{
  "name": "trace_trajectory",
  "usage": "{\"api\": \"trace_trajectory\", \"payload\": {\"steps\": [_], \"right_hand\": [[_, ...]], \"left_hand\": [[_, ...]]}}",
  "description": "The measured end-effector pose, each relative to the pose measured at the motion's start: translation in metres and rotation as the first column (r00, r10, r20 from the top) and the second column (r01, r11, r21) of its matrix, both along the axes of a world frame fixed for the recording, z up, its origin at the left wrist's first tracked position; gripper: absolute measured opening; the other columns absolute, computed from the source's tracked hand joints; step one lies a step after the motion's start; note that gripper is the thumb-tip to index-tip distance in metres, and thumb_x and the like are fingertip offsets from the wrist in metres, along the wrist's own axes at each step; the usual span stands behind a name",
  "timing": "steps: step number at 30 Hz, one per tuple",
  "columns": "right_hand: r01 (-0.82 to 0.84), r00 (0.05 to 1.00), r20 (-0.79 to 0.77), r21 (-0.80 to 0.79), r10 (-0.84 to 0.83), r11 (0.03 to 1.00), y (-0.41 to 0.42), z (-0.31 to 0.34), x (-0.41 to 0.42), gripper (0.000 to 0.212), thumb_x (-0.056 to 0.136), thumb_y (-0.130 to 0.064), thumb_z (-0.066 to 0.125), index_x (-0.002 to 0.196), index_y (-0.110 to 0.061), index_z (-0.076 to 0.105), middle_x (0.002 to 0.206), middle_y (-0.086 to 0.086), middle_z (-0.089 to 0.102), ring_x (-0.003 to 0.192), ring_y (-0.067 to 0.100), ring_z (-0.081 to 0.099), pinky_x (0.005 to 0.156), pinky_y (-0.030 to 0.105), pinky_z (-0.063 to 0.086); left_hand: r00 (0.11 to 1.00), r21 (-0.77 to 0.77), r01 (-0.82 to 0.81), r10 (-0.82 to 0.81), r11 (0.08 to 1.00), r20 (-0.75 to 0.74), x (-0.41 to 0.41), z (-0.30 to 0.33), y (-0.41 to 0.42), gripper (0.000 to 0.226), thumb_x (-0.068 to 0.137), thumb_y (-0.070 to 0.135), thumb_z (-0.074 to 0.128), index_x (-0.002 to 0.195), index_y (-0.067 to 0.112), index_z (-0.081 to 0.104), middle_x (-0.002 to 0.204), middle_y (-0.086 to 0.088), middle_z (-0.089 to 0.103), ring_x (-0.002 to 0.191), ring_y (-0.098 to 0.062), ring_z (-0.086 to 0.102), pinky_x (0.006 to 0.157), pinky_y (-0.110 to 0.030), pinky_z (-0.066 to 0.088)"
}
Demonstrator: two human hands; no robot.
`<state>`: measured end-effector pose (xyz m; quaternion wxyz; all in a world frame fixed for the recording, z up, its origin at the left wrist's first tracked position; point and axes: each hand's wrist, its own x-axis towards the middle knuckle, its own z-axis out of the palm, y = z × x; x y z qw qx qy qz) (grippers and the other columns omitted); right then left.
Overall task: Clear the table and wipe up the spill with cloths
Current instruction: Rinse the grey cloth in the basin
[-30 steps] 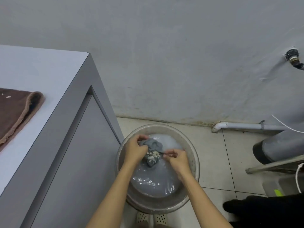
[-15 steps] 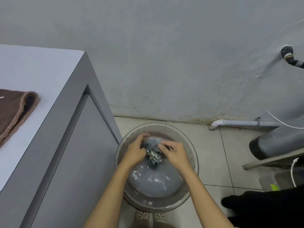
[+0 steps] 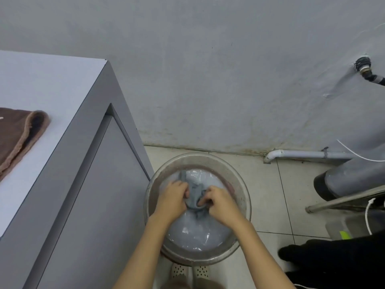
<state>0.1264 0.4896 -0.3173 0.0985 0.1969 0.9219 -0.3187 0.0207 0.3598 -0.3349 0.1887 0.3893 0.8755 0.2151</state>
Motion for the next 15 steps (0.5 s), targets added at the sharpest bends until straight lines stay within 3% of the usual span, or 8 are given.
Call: {"api": "trace_trajectory", "payload": {"steps": [2, 4, 8, 10, 12, 15], "right_hand": [[0.043, 0.998, 0.052, -0.010, -0.043, 0.999, -0.008, -0.012, 0.005, 0.039, 0.080, 0.005, 0.051, 0.108, -0.017, 0.069, 0.112, 0.002, 0.064, 0.105, 0.022, 0.058, 0.092, 0.033, 0.046], [0.078, 0.997, 0.027, -0.018, -0.078, 0.997, -0.016, -0.020, 0.007, 0.039, 0.082, 0.001, 0.051, 0.111, -0.021, 0.063, 0.114, -0.001, 0.062, 0.106, 0.020, 0.057, 0.092, 0.035, 0.045], [0.186, 0.983, -0.001, -0.031, -0.186, 0.982, -0.016, -0.019, 0.000, 0.017, 0.089, -0.011, 0.055, 0.102, -0.018, 0.063, 0.105, -0.001, 0.066, 0.099, 0.020, 0.060, 0.094, 0.039, 0.044], [0.237, 0.965, -0.072, -0.179, -0.253, 0.955, -0.013, -0.010, -0.003, 0.011, 0.090, -0.014, 0.059, 0.098, -0.016, 0.066, 0.099, 0.000, 0.067, 0.093, 0.014, 0.060, 0.090, 0.031, 0.048], [0.216, 0.946, -0.170, -0.300, -0.275, 0.929, -0.012, 0.006, -0.006, 0.012, 0.090, -0.011, 0.060, 0.099, -0.013, 0.067, 0.101, -0.002, 0.065, 0.093, 0.008, 0.057, 0.085, 0.014, 0.044], [0.186, 0.877, -0.344, -0.402, -0.336, 0.896, -0.011, 0.033, -0.012, 0.014, 0.089, -0.006, 0.059, 0.095, -0.016, 0.066, 0.093, -0.011, 0.061, 0.089, -0.002, 0.055, 0.082, 0.010, 0.041]], "left_hand": [[0.999, -0.166, 0.026, -0.030, 0.986, -0.023, 0.009, -0.011, -0.003, 0.028, 0.080, -0.002, 0.048, 0.100, 0.017, 0.047, 0.108, 0.001, 0.049, 0.104, -0.021, 0.043, 0.074, -0.024, 0.035], [0.998, -0.228, 0.022, -0.036, 0.973, -0.056, 0.013, -0.017, -0.005, 0.040, 0.081, 0.000, 0.052, 0.115, 0.017, 0.043, 0.120, -0.002, 0.045, 0.110, -0.022, 0.041, 0.085, -0.028, 0.040], [0.998, -0.299, 0.068, -0.066, 0.952, 0.016, 0.004, -0.006, -0.001, 0.046, 0.084, 0.008, 0.053, 0.126, 0.016, 0.037, 0.128, -0.005, 0.042, 0.118, -0.025, 0.040, 0.089, -0.035, 0.042], [0.994, -0.225, 0.066, -0.044, 0.972, 0.100, 0.001, 0.002, 0.000, 0.039, 0.082, 0.014, 0.057, 0.118, 0.018, 0.041, 0.122, -0.002, 0.046, 0.114, -0.022, 0.044, 0.085, -0.032, 0.041], [0.985, -0.079, -0.017, 0.031, 0.997, 0.172, -0.002, 0.009, -0.002, 0.029, 0.081, 0.017, 0.063, 0.102, 0.023, 0.045, 0.109, 0.003, 0.053, 0.102, -0.018, 0.052, 0.079, -0.028, 0.042], [0.966, 0.185, -0.199, 0.161, 0.962, 0.202, -0.011, 0.025, 0.001, 0.024, 0.078, 0.009, 0.065, 0.090, 0.024, 0.050, 0.085, 0.005, 0.063, 0.079, -0.013, 0.061, 0.072, -0.033, 0.051]]}}
